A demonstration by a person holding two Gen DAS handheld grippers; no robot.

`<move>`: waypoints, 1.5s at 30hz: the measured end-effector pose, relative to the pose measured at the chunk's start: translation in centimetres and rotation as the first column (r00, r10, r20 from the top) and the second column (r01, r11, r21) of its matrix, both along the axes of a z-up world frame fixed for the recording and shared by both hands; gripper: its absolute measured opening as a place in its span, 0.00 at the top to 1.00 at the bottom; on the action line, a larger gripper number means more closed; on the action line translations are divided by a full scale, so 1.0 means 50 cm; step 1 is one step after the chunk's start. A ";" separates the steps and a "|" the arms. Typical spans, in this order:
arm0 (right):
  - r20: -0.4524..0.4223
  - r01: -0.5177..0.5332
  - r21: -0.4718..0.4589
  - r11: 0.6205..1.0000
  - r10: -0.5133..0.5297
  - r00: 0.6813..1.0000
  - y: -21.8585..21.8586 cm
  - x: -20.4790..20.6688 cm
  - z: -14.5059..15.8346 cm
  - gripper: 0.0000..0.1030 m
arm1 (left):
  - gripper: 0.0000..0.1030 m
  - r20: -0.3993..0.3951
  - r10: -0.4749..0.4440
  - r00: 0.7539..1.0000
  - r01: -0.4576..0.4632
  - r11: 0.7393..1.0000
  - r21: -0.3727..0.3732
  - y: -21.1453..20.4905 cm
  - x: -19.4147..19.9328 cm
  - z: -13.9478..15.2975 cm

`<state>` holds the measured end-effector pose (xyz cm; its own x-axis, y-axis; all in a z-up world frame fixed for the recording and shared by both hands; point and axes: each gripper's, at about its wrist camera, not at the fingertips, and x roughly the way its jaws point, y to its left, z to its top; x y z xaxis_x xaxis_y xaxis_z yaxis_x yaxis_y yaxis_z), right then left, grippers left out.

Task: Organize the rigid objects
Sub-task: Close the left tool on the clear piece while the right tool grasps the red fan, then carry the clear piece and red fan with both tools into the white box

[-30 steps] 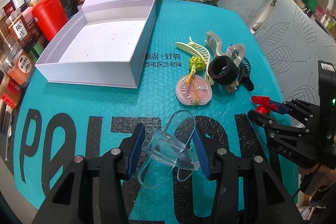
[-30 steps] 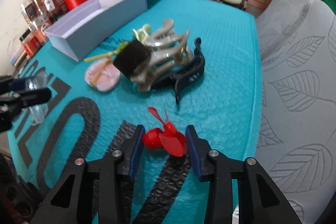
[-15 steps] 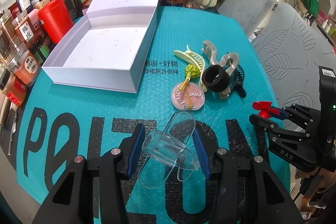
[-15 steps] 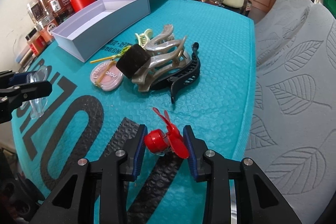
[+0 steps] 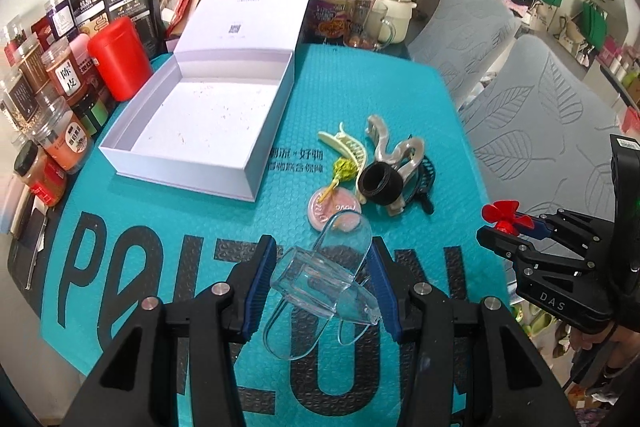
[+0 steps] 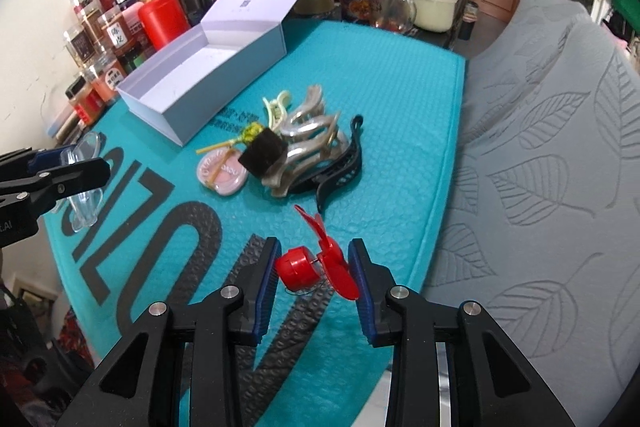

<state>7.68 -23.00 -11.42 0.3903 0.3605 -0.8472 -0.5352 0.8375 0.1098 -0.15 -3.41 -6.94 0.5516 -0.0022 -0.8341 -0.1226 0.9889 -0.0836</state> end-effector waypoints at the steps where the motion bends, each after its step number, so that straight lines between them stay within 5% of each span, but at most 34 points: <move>1: 0.004 0.004 0.001 1.000 -0.004 1.000 0.002 -0.002 0.006 0.70 | 0.55 0.005 -0.003 1.000 0.003 1.000 0.000 0.000 0.000 0.005; 16: 0.007 0.039 -0.003 0.999 -0.039 0.999 0.082 -0.062 0.061 0.71 | 0.55 0.051 -0.092 0.994 0.093 0.996 -0.018 0.062 -0.009 0.047; 45: 0.028 -0.074 0.074 0.994 0.073 0.997 0.408 -0.074 0.104 0.71 | 0.55 0.091 -0.060 0.994 0.060 0.998 0.010 0.344 0.025 0.074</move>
<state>3.99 -2.62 -6.22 0.3813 0.4510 -0.8070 -0.5985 0.7857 0.1563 1.10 13.81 -3.24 0.6241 -0.0317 -0.7807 -0.0552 0.9949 -0.0845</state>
